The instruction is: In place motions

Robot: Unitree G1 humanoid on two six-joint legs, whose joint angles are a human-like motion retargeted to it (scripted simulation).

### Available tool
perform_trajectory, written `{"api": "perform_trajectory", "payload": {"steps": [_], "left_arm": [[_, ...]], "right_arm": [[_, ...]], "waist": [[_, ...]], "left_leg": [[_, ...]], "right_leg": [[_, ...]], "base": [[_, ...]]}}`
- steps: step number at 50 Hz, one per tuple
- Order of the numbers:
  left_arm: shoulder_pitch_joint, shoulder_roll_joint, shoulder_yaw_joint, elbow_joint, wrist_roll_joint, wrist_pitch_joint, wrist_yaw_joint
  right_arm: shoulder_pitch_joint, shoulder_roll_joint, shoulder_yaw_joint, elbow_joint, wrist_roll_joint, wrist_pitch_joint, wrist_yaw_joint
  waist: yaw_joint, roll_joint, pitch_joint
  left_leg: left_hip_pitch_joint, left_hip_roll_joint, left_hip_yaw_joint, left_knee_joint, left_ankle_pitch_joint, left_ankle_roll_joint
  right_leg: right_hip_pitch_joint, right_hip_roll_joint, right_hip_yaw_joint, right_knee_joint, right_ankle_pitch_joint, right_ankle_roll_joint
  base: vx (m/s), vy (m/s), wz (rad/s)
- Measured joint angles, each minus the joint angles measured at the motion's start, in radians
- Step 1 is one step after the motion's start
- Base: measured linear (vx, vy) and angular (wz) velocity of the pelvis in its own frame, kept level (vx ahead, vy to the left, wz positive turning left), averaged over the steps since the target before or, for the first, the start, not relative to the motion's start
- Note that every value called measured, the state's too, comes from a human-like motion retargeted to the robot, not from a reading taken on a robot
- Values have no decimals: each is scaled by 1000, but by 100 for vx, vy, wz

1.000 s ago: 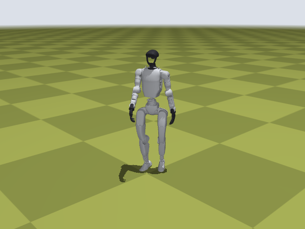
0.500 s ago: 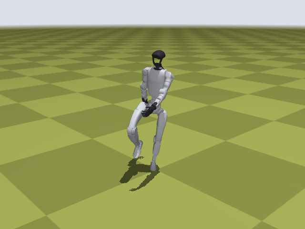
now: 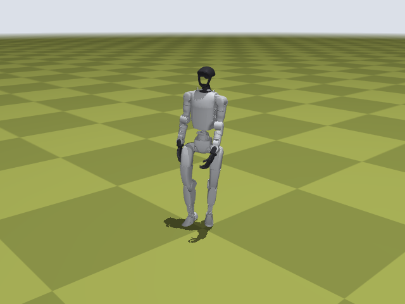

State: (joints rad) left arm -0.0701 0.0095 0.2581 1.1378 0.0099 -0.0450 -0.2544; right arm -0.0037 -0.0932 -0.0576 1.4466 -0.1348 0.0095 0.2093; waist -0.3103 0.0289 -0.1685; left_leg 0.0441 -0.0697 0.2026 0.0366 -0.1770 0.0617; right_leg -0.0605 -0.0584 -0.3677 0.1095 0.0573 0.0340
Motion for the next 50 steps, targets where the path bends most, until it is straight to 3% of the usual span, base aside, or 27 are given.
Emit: {"api": "perform_trajectory", "payload": {"steps": [8,15,33,50], "left_arm": [[150,21,118,212,128,20,64],[178,52,152,451,150,50,97],[229,33,159,436,153,24,112],[138,39,104,382,144,27,96]], "right_arm": [[-153,20,136,-227,-4,-45,64],[-123,2,138,-190,-61,-35,33],[42,-33,62,201,-57,31,-23],[91,-35,23,117,-84,1,-4]], "waist": [[-28,15,27],[-14,2,36],[-9,6,15],[-20,12,19]], "left_leg": [[-21,13,14,-16,23,-23],[-18,12,-25,-14,34,-20],[-38,22,-61,-21,39,-31],[-29,36,-42,-41,33,-38]], "right_leg": [[-20,3,-21,-56,42,-9],[-1,8,-48,-58,33,-22],[-8,20,-68,-52,15,-23],[-31,29,-57,-44,31,-22]], "base": [[-28,4,-7],[-3,4,29],[0,1,4],[0,-1,-1]]}}
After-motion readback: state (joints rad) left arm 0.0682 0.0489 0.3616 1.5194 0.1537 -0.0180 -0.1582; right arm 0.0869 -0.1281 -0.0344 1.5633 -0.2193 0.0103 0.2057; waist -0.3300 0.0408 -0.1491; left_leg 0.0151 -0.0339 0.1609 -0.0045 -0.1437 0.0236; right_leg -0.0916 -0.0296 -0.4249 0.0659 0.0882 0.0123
